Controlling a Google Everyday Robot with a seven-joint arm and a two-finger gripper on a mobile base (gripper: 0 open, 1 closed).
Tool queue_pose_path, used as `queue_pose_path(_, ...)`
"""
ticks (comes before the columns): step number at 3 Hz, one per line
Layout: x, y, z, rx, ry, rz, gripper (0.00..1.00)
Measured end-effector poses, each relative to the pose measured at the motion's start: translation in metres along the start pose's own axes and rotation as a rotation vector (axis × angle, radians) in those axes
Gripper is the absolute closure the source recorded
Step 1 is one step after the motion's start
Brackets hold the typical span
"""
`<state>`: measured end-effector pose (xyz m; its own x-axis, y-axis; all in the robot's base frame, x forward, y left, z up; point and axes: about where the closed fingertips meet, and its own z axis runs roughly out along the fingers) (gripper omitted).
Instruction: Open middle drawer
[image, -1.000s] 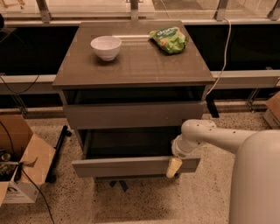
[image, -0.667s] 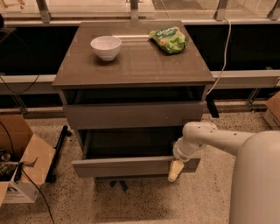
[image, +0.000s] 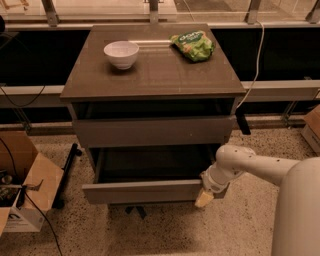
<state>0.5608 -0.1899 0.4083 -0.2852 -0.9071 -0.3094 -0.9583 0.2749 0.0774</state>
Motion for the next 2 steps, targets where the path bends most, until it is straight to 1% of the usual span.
queue_pose_path(1, 0.0034, 0.0024, -0.0015, -0.001, 0.002, 0.007, 0.62)
queue_pose_path(2, 0.0035, 0.0025, -0.0015, -0.001, 0.002, 0.007, 0.64)
